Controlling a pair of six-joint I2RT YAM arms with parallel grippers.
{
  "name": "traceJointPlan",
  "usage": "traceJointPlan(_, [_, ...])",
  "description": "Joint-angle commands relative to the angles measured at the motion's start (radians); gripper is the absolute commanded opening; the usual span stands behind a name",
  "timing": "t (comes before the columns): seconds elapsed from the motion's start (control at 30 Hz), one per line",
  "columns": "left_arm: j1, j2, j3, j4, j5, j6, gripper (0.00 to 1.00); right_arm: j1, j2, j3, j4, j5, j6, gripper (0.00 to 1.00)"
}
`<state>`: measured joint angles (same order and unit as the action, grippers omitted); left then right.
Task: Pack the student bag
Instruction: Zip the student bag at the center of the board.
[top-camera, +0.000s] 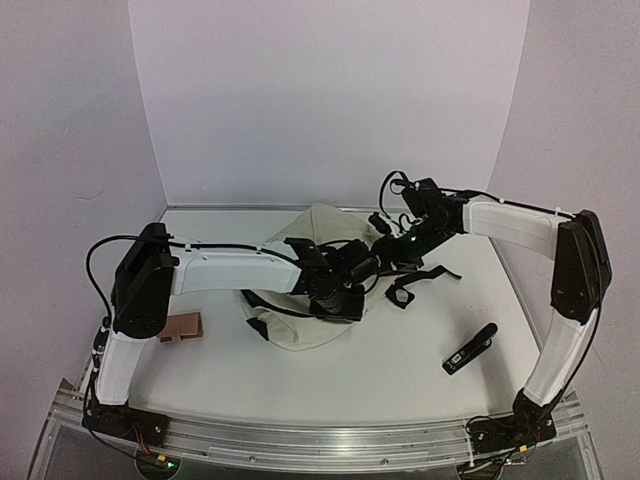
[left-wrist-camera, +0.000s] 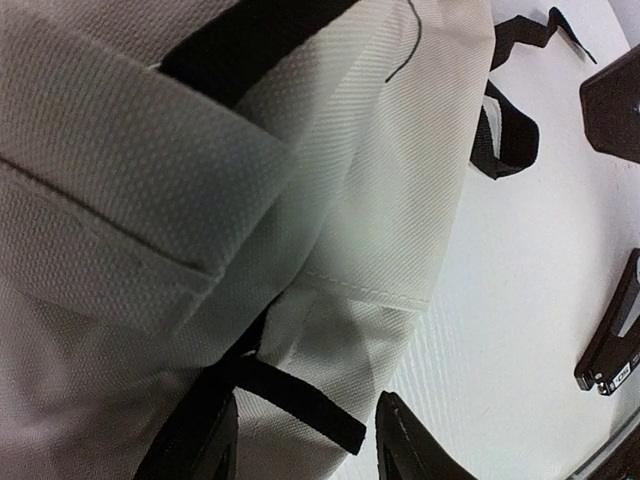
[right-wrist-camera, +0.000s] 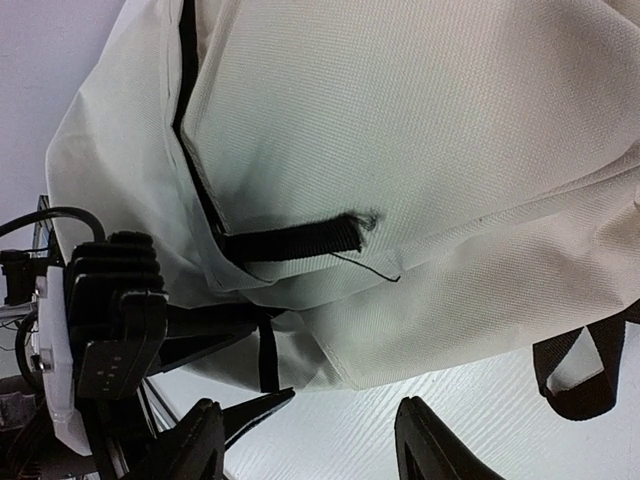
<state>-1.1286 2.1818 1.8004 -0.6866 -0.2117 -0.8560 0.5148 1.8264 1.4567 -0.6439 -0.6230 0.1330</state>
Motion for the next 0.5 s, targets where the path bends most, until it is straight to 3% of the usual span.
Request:
traceJointPlan(0.0, [0.006,0.007,0.044,-0.041,-0.029,-0.031,0.46,-0.005,0.015,-0.004,0.016,-0.022,0.009,0.58])
traceJointPlan(0.33, [0.006,0.075,0.109,-0.091,-0.100,-0.075,0.43,-0.005,0.018,-0.013,0.020,-0.022,0.011,0.58])
traceJointPlan(0.47, [0.007,0.079,0.115,-0.096,-0.108,-0.087,0.36,-0.005,0.015,-0.017,0.021,-0.022,0.010,0.58])
